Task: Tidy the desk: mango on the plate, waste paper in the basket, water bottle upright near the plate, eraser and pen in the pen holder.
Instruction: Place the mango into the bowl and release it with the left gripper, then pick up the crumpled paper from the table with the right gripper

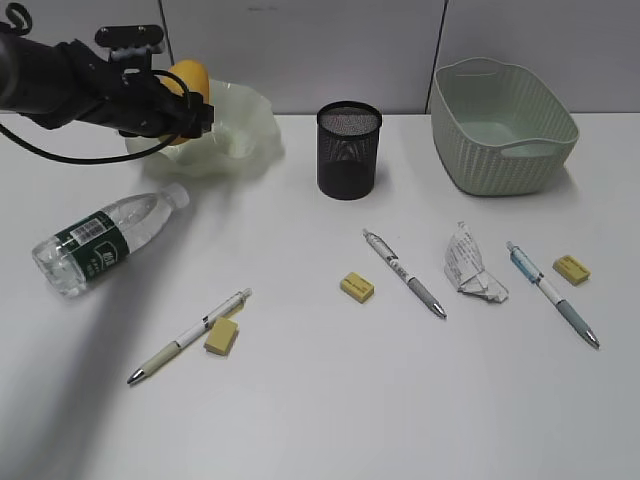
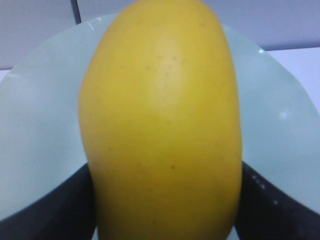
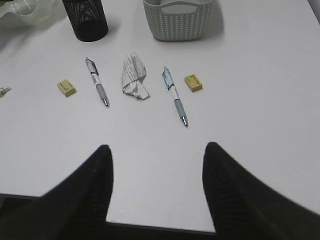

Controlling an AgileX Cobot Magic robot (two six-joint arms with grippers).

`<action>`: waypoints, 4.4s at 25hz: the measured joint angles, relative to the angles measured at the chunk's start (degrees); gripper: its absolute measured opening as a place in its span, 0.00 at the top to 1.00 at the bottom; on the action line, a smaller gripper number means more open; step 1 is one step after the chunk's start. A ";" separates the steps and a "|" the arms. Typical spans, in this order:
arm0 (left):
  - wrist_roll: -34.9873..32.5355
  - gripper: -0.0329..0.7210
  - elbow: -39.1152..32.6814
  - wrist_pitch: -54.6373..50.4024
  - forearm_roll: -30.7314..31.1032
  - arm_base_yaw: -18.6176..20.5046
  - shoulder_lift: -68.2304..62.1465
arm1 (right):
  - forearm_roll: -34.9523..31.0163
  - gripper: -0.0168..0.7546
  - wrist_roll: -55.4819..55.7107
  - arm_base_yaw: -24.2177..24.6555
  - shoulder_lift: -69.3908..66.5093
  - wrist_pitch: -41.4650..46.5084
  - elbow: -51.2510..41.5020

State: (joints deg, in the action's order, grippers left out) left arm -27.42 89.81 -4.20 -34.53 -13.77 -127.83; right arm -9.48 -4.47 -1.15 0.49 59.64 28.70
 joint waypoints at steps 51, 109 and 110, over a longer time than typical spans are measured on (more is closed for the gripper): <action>18.42 0.41 -16.25 -64.93 22.30 -0.05 42.00 | -0.07 0.38 0.00 0.00 0.00 0.00 0.00; 28.52 0.44 -59.35 -57.49 33.55 0.88 118.45 | 4.30 0.38 6.82 -15.36 -85.62 -11.23 37.66; 28.52 0.44 -59.35 -57.49 33.55 0.88 118.45 | 5.28 0.38 7.74 -16.89 -87.42 -11.23 37.90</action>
State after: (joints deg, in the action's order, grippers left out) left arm 1.09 30.46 -61.69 -0.98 -12.89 -9.39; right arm -4.20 3.27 -18.04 -86.93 48.41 66.60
